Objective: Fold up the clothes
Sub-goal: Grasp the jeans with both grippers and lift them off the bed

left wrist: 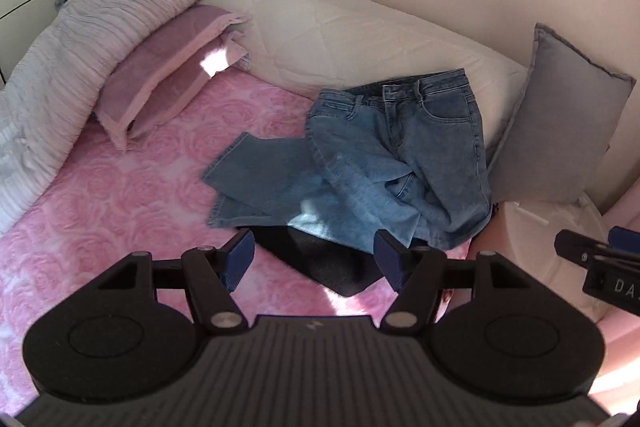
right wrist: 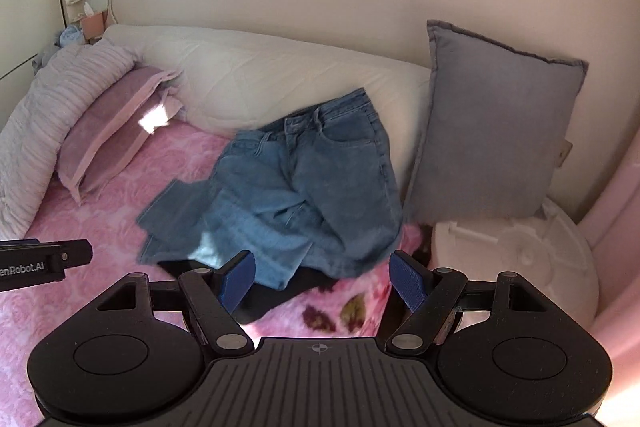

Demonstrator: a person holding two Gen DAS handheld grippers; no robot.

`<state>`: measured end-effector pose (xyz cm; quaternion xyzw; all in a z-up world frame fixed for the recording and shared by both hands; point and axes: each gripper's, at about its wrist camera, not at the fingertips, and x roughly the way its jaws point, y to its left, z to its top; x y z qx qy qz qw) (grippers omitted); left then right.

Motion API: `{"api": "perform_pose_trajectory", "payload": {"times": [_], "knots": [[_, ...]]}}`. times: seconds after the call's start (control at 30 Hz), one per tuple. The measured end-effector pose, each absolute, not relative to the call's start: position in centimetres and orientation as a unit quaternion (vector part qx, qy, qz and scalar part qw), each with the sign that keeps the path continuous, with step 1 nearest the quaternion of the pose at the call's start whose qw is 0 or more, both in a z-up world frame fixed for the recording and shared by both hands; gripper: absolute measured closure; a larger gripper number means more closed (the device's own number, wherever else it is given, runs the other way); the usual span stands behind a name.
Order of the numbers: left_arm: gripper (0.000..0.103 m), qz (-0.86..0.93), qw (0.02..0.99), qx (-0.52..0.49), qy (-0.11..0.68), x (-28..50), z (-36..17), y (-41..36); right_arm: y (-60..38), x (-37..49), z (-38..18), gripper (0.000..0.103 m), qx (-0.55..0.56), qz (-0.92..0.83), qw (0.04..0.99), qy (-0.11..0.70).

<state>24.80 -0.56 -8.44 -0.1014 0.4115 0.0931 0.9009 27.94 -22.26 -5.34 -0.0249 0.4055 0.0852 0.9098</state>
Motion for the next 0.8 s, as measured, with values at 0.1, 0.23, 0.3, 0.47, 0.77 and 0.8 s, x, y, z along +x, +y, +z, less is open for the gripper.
{"api": "perform_pose_trajectory", "payload": {"times": [0.1, 0.23, 0.3, 0.47, 0.77, 0.8], "knots": [[0.04, 0.095, 0.897, -0.099, 0.42, 27.4, -9.7, -1.8, -24.2, 30.5, -6.1, 0.025, -0.012, 0.101, 0.906, 0.412], [0.04, 0.1, 0.887, -0.089, 0.443, 30.9, -11.8, -3.3, -26.5, 34.0, -8.3, 0.024, 0.011, 0.114, 0.888, 0.445], [0.04, 0.103, 0.88, -0.085, 0.456, 32.6, -13.1, -3.8, -27.4, 35.5, -9.4, 0.024, 0.016, 0.119, 0.884, 0.453], [0.04, 0.111, 0.858, -0.103, 0.49, 36.8, -16.5, -3.9, -29.3, 39.8, -12.6, 0.024, 0.014, 0.109, 0.869, 0.482], [0.04, 0.118, 0.826, -0.157, 0.528, 43.9, -22.3, -2.7, -32.3, 47.7, -19.4, 0.024, 0.026, 0.089, 0.84, 0.535], [0.04, 0.117, 0.825, -0.159, 0.53, 44.6, -22.9, -2.7, -32.6, 48.4, -20.1, 0.024, 0.029, 0.087, 0.839, 0.537]]}}
